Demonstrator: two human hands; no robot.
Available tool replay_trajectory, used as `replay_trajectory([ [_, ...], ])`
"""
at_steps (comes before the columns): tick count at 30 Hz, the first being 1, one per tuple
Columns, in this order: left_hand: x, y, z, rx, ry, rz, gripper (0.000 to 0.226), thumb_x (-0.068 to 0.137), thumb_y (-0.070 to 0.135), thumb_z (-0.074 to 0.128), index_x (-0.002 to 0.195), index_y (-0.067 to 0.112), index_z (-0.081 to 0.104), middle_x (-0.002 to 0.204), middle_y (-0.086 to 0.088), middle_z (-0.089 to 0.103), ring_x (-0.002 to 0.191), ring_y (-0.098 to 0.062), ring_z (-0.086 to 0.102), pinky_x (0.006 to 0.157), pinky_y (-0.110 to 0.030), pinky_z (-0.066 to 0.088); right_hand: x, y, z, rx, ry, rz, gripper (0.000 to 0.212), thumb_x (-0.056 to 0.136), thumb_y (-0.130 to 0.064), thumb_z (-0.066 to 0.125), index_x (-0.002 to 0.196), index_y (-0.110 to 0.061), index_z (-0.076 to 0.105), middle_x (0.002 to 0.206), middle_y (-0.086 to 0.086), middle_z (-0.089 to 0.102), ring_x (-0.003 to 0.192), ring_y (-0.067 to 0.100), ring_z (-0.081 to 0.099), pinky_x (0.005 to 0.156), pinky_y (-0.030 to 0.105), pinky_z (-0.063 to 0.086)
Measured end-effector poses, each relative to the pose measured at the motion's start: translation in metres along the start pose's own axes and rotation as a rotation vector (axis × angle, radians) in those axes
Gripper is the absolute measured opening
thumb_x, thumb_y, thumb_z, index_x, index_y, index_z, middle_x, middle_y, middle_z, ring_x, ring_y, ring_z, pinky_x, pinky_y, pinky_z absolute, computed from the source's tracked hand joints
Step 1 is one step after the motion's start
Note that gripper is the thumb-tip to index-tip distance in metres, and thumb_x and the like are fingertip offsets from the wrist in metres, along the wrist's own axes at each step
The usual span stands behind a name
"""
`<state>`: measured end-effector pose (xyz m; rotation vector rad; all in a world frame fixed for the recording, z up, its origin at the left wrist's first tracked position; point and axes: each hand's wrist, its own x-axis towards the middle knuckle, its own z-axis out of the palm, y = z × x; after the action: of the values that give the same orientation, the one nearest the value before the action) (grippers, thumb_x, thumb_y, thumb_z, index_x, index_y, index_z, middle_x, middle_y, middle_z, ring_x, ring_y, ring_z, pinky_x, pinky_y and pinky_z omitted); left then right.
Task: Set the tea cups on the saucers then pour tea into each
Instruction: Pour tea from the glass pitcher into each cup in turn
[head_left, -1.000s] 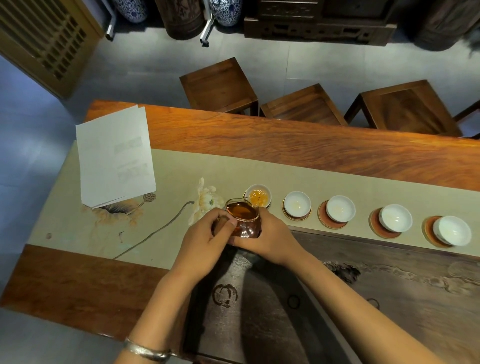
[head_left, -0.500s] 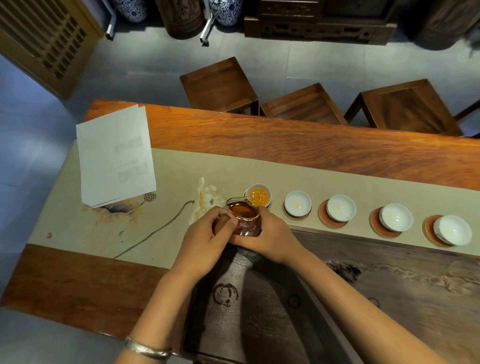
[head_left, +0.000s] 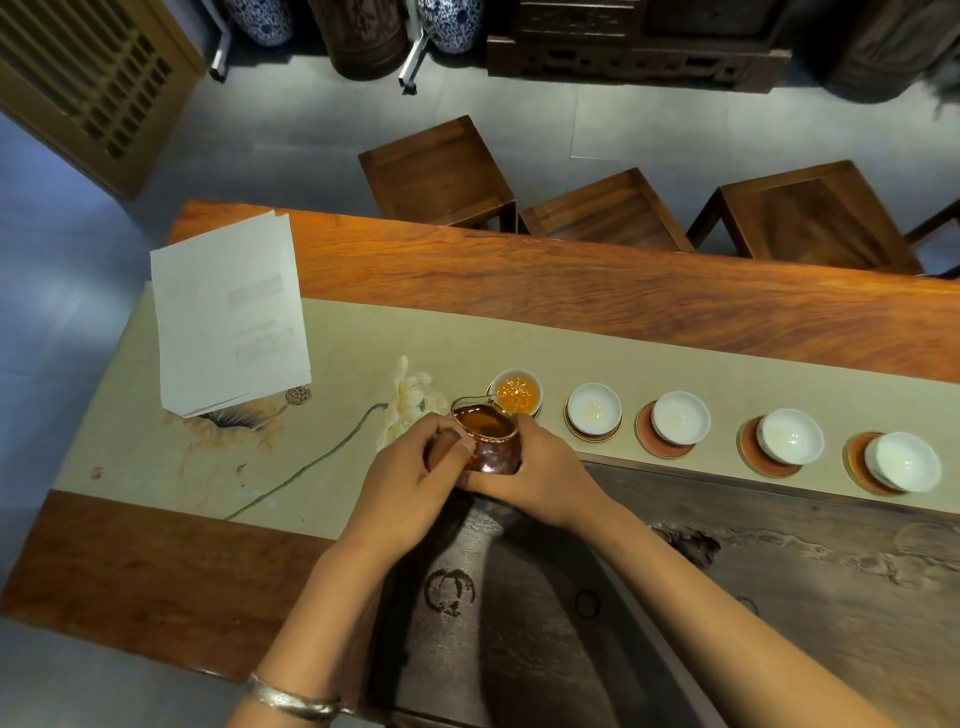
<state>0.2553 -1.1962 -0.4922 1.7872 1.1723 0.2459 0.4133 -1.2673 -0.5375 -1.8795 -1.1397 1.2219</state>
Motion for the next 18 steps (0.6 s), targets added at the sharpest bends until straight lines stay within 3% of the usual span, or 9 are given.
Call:
replay_trajectory([
  [6,0.0014,0.0029,-0.0014,0.018,-0.003,0.008,0.007,0.093,0.037,0.055,0.091,0.040,0.061,0.089,0.028,0.065,0.085,0.009,0.060,0.065,-0.015,0.039,0.0000,-0.0003,-0.0002,-0.007,-0.003,0.002,0.085,0.061,-0.074,0.072,0.127,-0.025,0.050,0.118,-0.011,0.064,0.103,0.006,0.060,0.086,0.021,0.047],
  [10,0.0010,0.0049,-0.0022,0.038,-0.006,0.017,0.009,0.093,0.036,0.055,0.088,0.043,0.059,0.088,0.031,0.063,0.084,0.011,0.059,0.060,-0.006,0.037,-0.0007,-0.0023,-0.0015,-0.004,-0.012,-0.009,0.074,0.066,-0.068,0.075,0.123,-0.029,0.049,0.112,-0.016,0.060,0.099,0.003,0.057,0.078,0.012,0.041],
  [15,-0.0002,0.0041,-0.0021,0.034,-0.003,0.012,0.006,0.092,0.039,0.055,0.090,0.041,0.060,0.089,0.028,0.064,0.084,0.010,0.059,0.061,-0.010,0.037,0.0000,-0.0015,-0.0019,-0.011,-0.016,-0.014,0.077,0.066,-0.066,0.076,0.125,-0.024,0.050,0.116,-0.011,0.063,0.102,0.007,0.059,0.083,0.019,0.045],
  [18,-0.0009,0.0037,-0.0019,0.030,-0.005,0.011,0.006,0.092,0.039,0.055,0.091,0.040,0.061,0.090,0.026,0.065,0.084,0.009,0.060,0.062,-0.012,0.037,-0.0008,-0.0029,-0.0021,-0.010,-0.024,-0.014,0.073,0.065,-0.067,0.076,0.122,-0.029,0.050,0.112,-0.016,0.061,0.100,0.005,0.058,0.079,0.015,0.042],
])
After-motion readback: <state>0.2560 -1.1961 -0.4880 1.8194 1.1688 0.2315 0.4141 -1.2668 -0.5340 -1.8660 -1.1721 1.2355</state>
